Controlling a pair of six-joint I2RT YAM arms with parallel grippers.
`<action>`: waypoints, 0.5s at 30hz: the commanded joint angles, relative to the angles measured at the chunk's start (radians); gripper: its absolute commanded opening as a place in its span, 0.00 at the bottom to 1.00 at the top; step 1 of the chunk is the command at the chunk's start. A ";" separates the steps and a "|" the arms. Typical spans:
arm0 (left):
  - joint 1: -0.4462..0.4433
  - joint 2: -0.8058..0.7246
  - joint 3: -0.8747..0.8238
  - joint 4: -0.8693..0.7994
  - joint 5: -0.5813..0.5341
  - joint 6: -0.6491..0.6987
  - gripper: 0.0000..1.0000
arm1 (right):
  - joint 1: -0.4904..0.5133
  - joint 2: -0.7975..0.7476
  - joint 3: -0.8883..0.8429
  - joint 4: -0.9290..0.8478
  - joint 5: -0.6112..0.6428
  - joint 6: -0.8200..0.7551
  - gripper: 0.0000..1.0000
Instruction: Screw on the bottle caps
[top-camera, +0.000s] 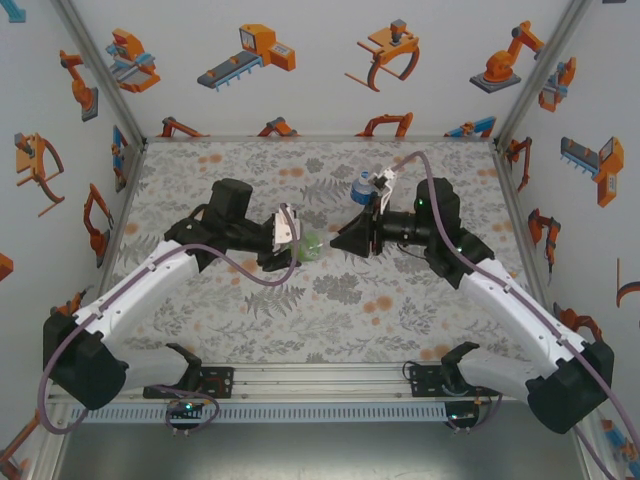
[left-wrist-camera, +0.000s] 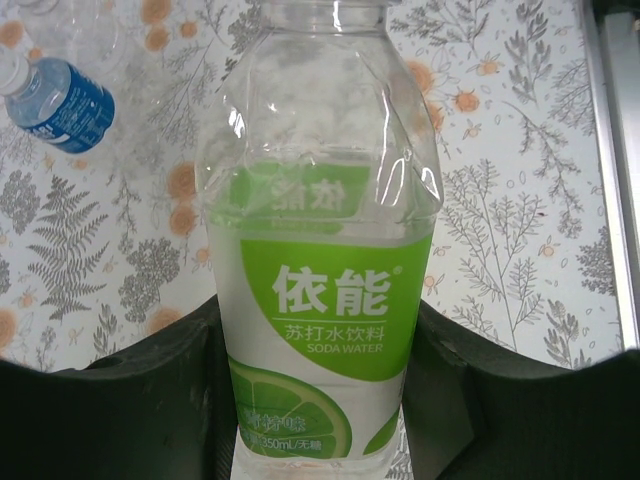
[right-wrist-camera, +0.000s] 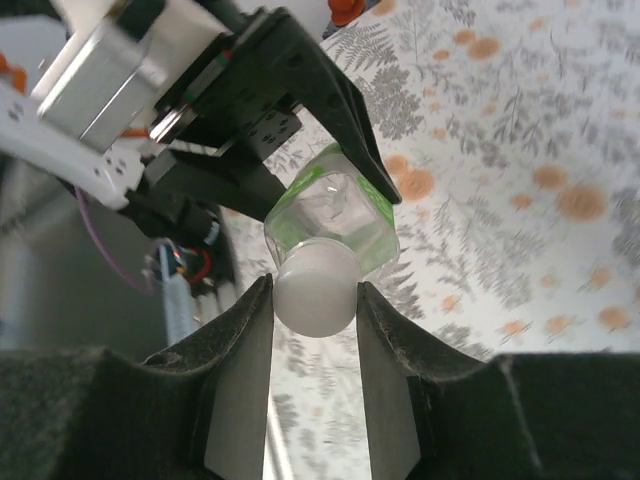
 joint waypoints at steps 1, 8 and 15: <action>0.013 -0.039 -0.008 -0.001 0.108 0.027 0.00 | -0.005 -0.029 0.034 -0.090 -0.090 -0.396 0.00; 0.013 -0.053 -0.015 -0.006 0.146 0.048 0.00 | -0.005 -0.079 0.024 -0.138 -0.199 -0.672 0.00; 0.014 -0.054 -0.013 -0.018 0.180 0.062 0.00 | -0.005 -0.071 0.028 -0.140 -0.275 -0.711 0.00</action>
